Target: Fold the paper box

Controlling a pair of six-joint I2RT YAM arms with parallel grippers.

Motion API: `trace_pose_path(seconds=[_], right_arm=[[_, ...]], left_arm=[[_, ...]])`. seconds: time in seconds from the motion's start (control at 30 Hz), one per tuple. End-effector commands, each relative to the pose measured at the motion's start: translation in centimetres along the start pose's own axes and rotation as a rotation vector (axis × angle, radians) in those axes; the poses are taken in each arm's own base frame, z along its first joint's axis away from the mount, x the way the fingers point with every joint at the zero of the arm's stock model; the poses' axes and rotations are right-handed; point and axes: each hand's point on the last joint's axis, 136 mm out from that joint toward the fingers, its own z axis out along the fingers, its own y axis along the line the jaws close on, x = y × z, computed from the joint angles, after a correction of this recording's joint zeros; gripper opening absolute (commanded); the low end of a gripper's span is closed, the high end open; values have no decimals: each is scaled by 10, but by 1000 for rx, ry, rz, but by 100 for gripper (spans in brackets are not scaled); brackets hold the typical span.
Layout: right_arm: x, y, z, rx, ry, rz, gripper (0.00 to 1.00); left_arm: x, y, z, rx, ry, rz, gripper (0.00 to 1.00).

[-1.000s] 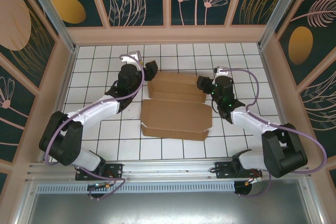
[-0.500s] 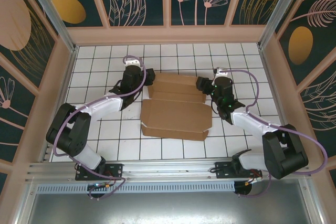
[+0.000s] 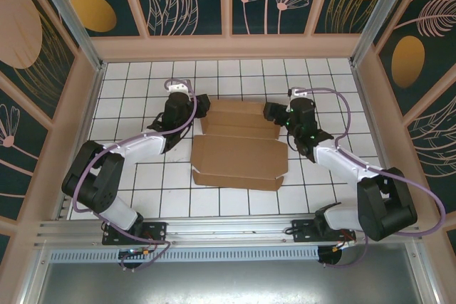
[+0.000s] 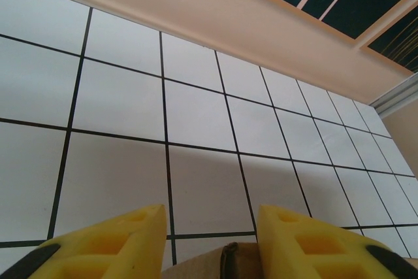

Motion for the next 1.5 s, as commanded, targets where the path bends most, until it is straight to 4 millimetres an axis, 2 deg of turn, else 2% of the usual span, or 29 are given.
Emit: trace_pose_path(seconds=[0.0,0.13,0.27,0.33,0.43,0.53,0.63,0.73,0.8,0.87,0.93,1.0,1.13,1.33,1.47], right_arm=[[-18,14,-8,-53,5,-96,87],[-42,22,-17,-47,-31,-327,87],[-53,24,-23,-27,-35,-471,89],[-49,36,-28,-81,-30,-574,89],[-33,68,-39,-197,-31,-809,90],[-21,98,-41,-245,-45,-1005,90],[-17,117,-33,-182,-76,-1147,90],[-15,126,-18,-45,-100,-1279,87],[-15,126,-8,49,-117,-1353,83],[-12,127,1,87,-122,-1399,80],[-9,127,9,113,-122,-1429,78],[-8,123,18,160,-117,-1454,73],[-13,117,31,235,-119,-1457,53],[-21,110,39,275,-114,-1431,19],[-28,98,45,303,-104,-1384,6]], left_arm=[[35,22,5,-81,125,54,41],[32,19,6,-70,119,54,43],[11,4,5,-39,86,67,55],[-4,-5,4,-22,59,77,58],[-21,-14,5,-14,37,93,59],[-26,-17,5,-6,38,95,59],[-31,-17,1,-5,29,85,63],[-40,-6,-7,-43,6,77,70],[-45,15,-8,-76,2,44,72],[-41,42,-14,-87,6,-23,72],[-45,56,-23,-100,-16,-53,72],[-47,61,-29,-114,-29,-57,72],[-42,65,-33,-119,-25,-60,72],[-38,67,-35,-114,-27,-67,73],[-46,67,-41,-125,-51,-54,73]])
